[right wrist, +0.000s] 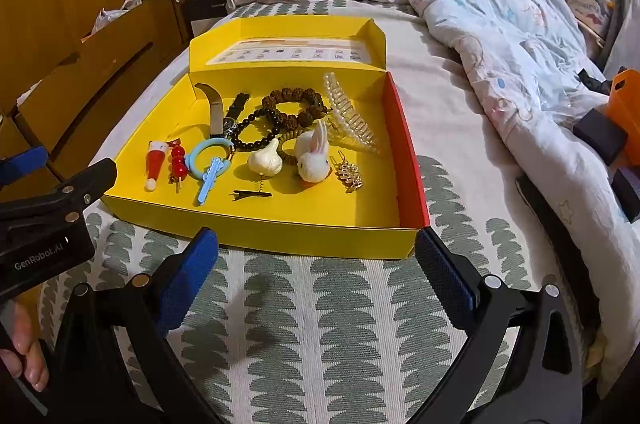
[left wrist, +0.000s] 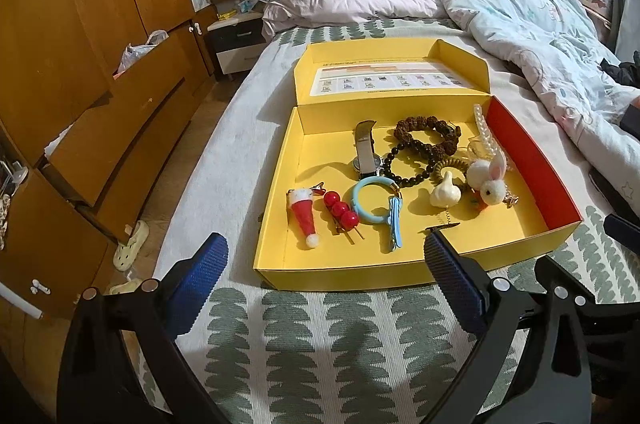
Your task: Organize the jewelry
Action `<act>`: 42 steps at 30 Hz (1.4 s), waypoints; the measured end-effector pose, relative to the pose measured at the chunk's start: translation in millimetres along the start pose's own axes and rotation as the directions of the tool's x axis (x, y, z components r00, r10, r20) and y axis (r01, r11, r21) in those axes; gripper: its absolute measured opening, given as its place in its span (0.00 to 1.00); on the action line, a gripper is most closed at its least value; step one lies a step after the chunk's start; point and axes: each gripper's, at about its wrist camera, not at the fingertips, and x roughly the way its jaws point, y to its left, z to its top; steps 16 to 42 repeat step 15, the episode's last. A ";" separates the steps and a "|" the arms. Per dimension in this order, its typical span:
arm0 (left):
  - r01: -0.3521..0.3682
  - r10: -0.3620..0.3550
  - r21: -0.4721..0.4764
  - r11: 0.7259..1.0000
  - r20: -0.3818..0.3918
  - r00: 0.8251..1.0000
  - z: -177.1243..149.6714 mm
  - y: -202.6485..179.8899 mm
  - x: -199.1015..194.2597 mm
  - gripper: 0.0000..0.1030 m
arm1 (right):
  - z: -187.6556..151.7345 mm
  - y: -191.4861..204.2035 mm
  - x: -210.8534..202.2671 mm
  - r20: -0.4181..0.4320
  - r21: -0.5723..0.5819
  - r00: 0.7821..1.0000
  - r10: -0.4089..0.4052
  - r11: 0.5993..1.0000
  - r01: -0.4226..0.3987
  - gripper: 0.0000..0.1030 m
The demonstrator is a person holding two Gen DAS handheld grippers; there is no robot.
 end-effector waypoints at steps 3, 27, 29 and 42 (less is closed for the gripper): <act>0.002 -0.002 -0.003 1.000 0.001 1.000 0.1 0.7 0.5 0.94 | -1.1 -2.2 0.8 0.003 0.004 1.000 -0.003 1.000 0.003 0.96; 0.016 -0.016 -0.007 1.000 -0.016 1.000 -0.5 0.5 1.9 0.94 | -2.8 -3.7 3.3 -0.004 0.002 1.000 -0.007 1.000 0.007 0.96; 0.016 -0.016 -0.007 1.000 -0.016 1.000 -0.5 0.5 1.9 0.94 | -2.8 -3.7 3.3 -0.004 0.002 1.000 -0.007 1.000 0.007 0.96; 0.016 -0.016 -0.007 1.000 -0.016 1.000 -0.5 0.5 1.9 0.94 | -2.8 -3.7 3.3 -0.004 0.002 1.000 -0.007 1.000 0.007 0.96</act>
